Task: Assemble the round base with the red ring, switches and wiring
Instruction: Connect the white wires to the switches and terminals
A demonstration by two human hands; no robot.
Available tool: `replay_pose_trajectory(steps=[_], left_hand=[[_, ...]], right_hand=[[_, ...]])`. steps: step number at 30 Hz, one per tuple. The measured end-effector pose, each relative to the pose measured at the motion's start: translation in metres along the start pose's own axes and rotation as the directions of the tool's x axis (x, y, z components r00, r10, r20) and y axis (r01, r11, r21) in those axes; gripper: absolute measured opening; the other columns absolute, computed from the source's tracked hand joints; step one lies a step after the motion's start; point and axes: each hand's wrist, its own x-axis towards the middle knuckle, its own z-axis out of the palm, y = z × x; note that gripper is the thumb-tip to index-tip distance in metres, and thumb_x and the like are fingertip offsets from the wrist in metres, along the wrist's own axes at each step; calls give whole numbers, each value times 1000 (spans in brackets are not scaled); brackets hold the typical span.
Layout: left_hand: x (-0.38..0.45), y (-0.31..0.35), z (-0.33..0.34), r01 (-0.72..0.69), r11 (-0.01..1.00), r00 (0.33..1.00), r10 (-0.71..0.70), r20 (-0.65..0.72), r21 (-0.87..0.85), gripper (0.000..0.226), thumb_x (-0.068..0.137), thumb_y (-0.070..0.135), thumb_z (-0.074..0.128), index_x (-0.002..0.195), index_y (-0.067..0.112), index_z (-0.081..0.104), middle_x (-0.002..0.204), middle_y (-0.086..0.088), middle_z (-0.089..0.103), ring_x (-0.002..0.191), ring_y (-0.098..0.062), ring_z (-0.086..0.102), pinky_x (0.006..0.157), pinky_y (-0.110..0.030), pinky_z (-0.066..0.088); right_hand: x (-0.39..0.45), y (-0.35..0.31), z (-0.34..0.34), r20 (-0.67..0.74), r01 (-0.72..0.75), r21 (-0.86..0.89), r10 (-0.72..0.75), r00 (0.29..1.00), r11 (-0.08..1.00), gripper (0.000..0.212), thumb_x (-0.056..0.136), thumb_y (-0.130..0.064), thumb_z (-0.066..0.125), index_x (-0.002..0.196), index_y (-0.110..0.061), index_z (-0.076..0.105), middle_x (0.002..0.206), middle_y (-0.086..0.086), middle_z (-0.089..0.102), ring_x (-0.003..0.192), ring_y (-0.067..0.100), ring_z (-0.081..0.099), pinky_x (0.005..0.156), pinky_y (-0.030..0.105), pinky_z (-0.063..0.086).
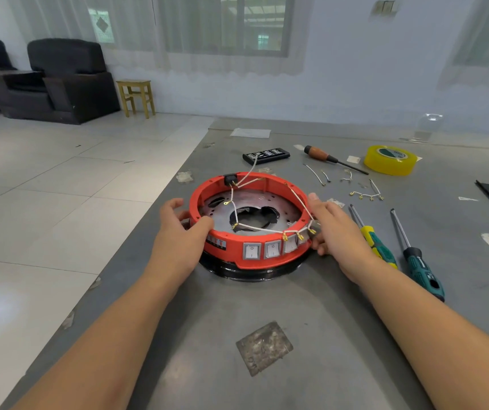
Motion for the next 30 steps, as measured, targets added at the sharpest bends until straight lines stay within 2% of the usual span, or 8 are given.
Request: replay_pose_trajectory(steps=[6,10,14,17,20,23,26,30], left_hand=[[5,-8,-3,-35,999,998,37,-53,36,20,97,45,68,110,32,60,106,23,67,105,9,61,74,-13,39],[1,-7,0,-78,995,996,81,-39,63,39,98,63,57,127,37,64,134,12,64,131,-13,57,103,-30,46],[-1,2,-1,-109,991,992,104,65,80,67,90,86,42,153,64,33,152,-5,51,146,-24,45,123,-53,35],[-6,9,-3,-132,991,987,134,83,-25,59,83,89,45,137,87,21,149,12,57,131,-15,61,104,-49,57],[-10,11,-3,-83,933,982,136,130,-349,68,78,71,66,138,81,35,151,21,54,120,-11,69,78,-46,66],[-8,9,0,-83,851,984,154,95,-519,85,79,48,79,153,60,37,153,18,54,122,-15,70,79,-50,66],[-4,6,5,-46,821,992,107,73,-569,85,75,42,83,150,21,49,142,6,66,120,-17,71,79,-37,65],[-3,-1,8,53,794,971,102,218,-605,103,73,16,96,158,38,43,137,-15,68,118,-28,73,98,-39,60]], right_hand=[[-1,-10,-6,225,-220,147,184,957,964,49,90,-71,58,114,-28,63,82,4,72,53,18,62,47,26,49],[0,-7,-1,207,-216,191,176,962,958,36,96,-54,61,116,-23,64,75,4,70,50,18,60,45,25,48],[2,-5,6,160,-160,258,121,980,953,30,99,-48,59,115,-23,64,81,9,68,53,21,61,46,28,50],[1,-4,10,52,0,233,-12,999,972,30,102,-46,56,122,-25,64,80,7,71,59,27,65,52,31,55],[-4,-3,14,-62,182,186,-173,983,966,30,103,-44,53,129,-33,61,83,-1,74,71,24,74,56,30,61],[-9,-1,18,-125,319,150,-302,945,936,32,104,-37,55,135,-33,59,108,-7,73,79,9,75,58,20,59],[-10,0,22,-139,356,155,-337,931,921,34,103,-34,55,138,-34,55,118,-6,71,83,10,76,63,19,59],[-10,1,23,-157,415,61,-402,902,908,40,104,-31,54,143,-36,49,131,-9,66,115,18,68,96,42,58]])
